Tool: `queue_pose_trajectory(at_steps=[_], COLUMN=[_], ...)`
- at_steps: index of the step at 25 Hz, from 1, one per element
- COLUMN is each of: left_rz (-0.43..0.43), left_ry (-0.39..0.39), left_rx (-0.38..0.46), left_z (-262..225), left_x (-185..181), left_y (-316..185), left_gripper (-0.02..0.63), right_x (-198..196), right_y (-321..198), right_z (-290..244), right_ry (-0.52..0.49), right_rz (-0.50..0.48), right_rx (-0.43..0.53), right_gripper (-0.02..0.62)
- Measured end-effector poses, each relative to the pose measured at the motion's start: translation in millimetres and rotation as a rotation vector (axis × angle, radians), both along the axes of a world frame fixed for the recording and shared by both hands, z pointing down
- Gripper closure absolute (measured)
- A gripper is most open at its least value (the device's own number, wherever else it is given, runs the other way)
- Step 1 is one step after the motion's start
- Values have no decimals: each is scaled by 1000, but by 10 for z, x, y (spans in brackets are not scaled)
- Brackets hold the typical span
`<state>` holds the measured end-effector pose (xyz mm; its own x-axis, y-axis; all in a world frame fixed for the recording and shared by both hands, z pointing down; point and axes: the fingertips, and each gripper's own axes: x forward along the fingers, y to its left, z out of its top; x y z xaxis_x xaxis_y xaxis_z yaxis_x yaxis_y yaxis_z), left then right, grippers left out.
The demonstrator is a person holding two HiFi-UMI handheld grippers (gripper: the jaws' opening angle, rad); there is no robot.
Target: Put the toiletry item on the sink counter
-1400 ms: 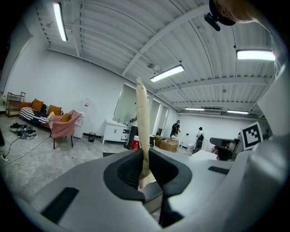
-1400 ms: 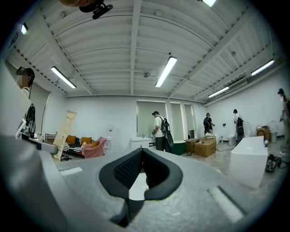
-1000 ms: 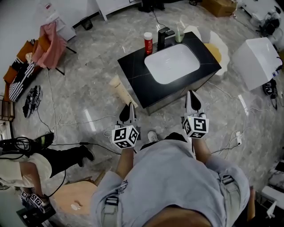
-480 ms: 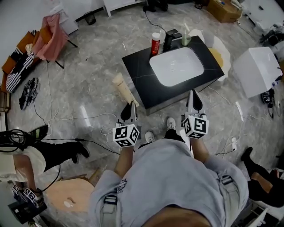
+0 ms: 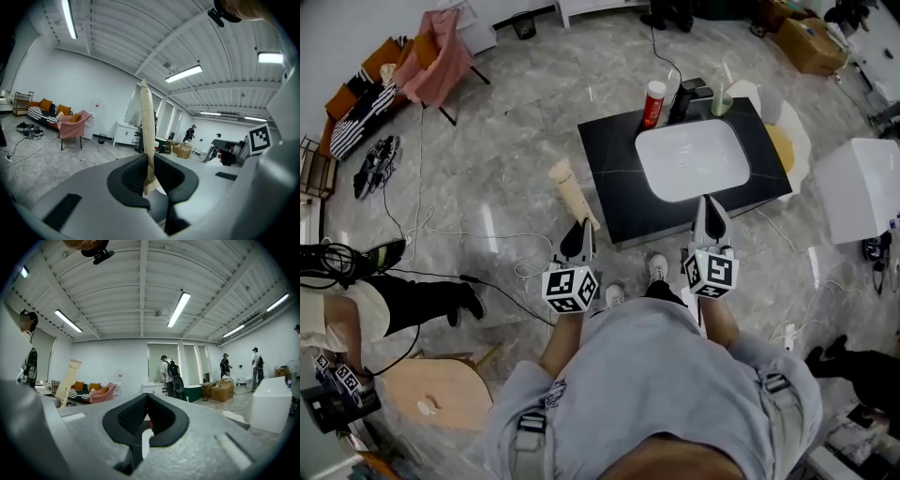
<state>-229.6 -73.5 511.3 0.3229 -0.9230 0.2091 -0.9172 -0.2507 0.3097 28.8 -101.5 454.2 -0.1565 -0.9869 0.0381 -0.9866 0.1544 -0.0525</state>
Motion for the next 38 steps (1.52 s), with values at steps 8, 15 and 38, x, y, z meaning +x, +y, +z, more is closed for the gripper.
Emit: queue_pose_trajectory(at_steps=[8, 15, 38], left_rz=[-85, -129, -127], left_ry=[-23, -41, -52], left_rx=[-18, -26, -71], left_z=[-25, 14, 126], left_x=[352, 784, 862], left_y=[-441, -863, -1408], left_gripper=[569, 569, 569], right_x=[334, 738, 777], right_y=[-720, -1276, -1770], right_z=[32, 110, 87], right_ry=[-8, -6, -7], right_rz=[-95, -158, -180], right_rx=[-6, -12, -2], right_gripper=[591, 591, 591])
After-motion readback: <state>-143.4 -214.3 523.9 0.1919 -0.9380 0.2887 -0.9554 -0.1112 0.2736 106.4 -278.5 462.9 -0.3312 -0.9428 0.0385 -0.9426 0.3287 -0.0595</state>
